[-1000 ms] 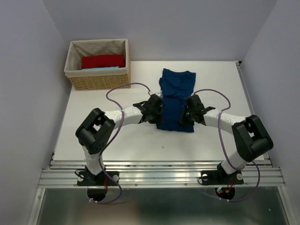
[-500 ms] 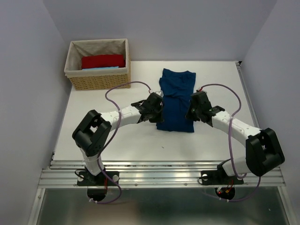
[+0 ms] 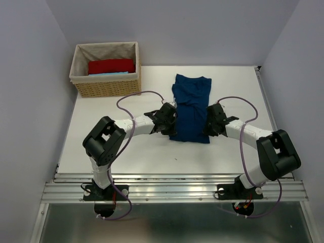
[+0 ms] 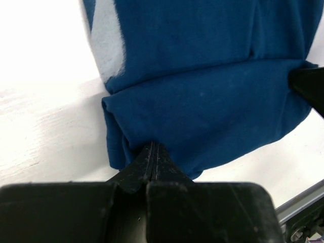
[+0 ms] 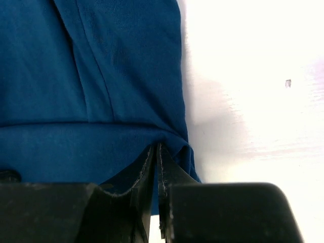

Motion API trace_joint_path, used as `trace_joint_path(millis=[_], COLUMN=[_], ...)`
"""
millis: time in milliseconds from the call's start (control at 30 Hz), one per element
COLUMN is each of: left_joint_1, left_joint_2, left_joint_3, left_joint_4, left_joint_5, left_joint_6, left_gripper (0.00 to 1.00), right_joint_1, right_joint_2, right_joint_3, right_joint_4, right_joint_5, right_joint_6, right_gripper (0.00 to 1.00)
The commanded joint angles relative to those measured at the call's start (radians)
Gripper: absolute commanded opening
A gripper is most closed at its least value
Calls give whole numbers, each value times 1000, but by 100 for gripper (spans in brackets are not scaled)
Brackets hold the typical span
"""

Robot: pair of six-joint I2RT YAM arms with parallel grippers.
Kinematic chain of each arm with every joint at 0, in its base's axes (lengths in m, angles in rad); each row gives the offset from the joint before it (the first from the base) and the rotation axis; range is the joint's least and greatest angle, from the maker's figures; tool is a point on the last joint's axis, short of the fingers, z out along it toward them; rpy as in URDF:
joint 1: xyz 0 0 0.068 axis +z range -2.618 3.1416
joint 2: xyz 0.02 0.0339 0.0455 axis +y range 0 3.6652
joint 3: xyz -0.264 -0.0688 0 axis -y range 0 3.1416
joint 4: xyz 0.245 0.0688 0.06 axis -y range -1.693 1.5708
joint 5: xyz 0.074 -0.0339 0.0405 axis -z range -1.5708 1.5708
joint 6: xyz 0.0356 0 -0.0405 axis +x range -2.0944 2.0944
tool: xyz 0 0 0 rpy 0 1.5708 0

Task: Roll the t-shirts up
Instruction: Roll the T-shirt to the center of the board.

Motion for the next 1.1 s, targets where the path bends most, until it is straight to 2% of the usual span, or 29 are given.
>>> trace_joint_path(millis=[0,233,300,333,367,433,467,533,567,700,833,1067], left_joint_1=[1,1,1,6,6,7,7,7,7,7,9,10], left_joint_2=[-98,-270,-305,-313,-322,-323,-320,-313,-307,-305,-302,-248], left_joint_3=[-23,-28,-33,-40,-55,-74,-95,-120,-147,-230,-315,-422], left_joint_4=[14,-30,-53,-53,-47,-39,-27,-12,9,78,158,330], left_joint_5=[-44,-125,-150,-144,-136,-124,-109,-99,-64,-30,-38,0], left_joint_6=[4,-9,-29,-32,-36,-52,-65,-82,-102,-153,-217,-308], left_gripper=[0,0,4,9,21,33,45,53,60,65,65,59], right_joint_1=[-6,-6,-6,-15,-24,-50,-81,-107,-119,-154,-155,-155], right_joint_2=[-56,-294,-343,-362,-392,-411,-425,-442,-452,-524,-569,-523], right_joint_3=[-16,1,-16,-33,-53,-114,-136,-203,-226,-311,-412,-507], right_joint_4=[-12,-58,-83,-83,-74,-66,-60,-46,-28,7,115,270], right_joint_5=[53,91,90,79,64,4,-42,-91,-117,-200,-240,-246], right_joint_6=[-8,-19,-9,-6,1,23,40,61,73,148,225,311], right_gripper=[11,13,17,18,22,29,34,40,46,54,54,52])
